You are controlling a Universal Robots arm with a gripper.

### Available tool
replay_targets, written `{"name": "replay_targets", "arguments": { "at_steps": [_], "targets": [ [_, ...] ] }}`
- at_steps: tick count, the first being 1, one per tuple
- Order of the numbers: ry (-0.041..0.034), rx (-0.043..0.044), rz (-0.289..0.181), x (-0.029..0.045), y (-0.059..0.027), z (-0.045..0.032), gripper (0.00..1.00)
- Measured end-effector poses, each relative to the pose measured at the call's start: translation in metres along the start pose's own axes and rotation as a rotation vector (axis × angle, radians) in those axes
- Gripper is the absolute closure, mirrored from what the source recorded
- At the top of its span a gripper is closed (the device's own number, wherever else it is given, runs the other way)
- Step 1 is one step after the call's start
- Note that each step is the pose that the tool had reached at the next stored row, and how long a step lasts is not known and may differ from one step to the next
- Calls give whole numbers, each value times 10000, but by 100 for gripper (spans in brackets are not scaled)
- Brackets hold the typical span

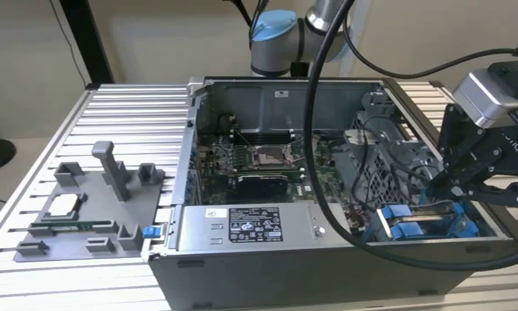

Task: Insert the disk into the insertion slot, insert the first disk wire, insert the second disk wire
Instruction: 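Insert the first disk wire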

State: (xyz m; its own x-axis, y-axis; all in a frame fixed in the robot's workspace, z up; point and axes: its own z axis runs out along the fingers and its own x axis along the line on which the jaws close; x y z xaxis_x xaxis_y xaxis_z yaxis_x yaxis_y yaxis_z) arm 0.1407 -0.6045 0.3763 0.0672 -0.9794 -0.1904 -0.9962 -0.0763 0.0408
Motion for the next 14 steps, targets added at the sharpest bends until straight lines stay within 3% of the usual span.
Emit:
{"name": "replay_targets", "arguments": {
  "at_steps": [6,8,10,14],
  "targets": [
    [32,-4,-6,0,0,2,100],
    [257,-12,4,0,-1,6,100],
    [433,72,-4,0,0,16,100],
    [475,305,-41,4,-1,46,100]
  ]
}}
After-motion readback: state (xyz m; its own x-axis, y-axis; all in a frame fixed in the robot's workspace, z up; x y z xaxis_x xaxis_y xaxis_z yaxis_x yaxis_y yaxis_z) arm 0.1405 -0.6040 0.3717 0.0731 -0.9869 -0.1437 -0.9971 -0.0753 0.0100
